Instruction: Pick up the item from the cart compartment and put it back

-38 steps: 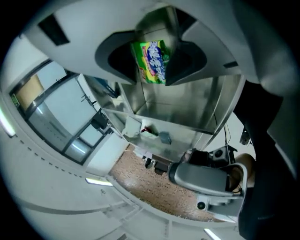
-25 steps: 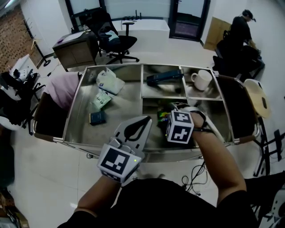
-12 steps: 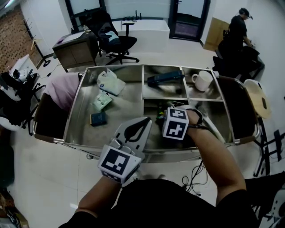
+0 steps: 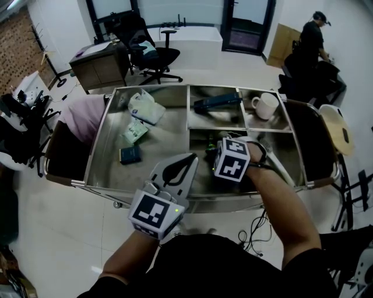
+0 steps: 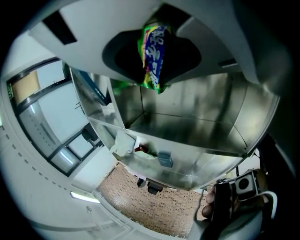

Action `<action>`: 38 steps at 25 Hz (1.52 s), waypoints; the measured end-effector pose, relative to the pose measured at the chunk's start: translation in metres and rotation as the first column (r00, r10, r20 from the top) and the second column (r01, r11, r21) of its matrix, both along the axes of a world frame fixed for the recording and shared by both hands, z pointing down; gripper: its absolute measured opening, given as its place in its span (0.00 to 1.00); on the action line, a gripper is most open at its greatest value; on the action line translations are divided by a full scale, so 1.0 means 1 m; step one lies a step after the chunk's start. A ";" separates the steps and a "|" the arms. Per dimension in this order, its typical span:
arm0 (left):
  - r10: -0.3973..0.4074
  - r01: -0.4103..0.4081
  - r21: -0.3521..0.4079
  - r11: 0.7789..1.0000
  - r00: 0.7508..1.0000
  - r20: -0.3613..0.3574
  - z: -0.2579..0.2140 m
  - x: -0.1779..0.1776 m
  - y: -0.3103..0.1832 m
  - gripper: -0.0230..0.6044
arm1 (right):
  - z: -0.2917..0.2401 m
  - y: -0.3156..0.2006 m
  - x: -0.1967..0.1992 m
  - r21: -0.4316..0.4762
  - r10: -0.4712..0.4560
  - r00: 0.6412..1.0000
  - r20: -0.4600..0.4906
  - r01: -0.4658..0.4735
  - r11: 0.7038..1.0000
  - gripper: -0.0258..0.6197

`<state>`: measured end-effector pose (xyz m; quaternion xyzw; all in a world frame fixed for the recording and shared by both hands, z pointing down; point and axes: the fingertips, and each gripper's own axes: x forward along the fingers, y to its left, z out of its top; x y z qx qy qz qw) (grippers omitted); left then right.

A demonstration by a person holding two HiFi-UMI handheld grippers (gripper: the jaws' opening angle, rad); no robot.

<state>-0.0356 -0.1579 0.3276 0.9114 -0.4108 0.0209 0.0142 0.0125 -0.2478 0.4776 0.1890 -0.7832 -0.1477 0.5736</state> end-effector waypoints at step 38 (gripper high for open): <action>0.036 -0.035 0.047 0.998 0.999 -0.025 -0.023 0.016 0.042 0.04 | -0.209 0.126 0.061 -0.074 0.132 0.239 0.962 -0.240 0.968 0.17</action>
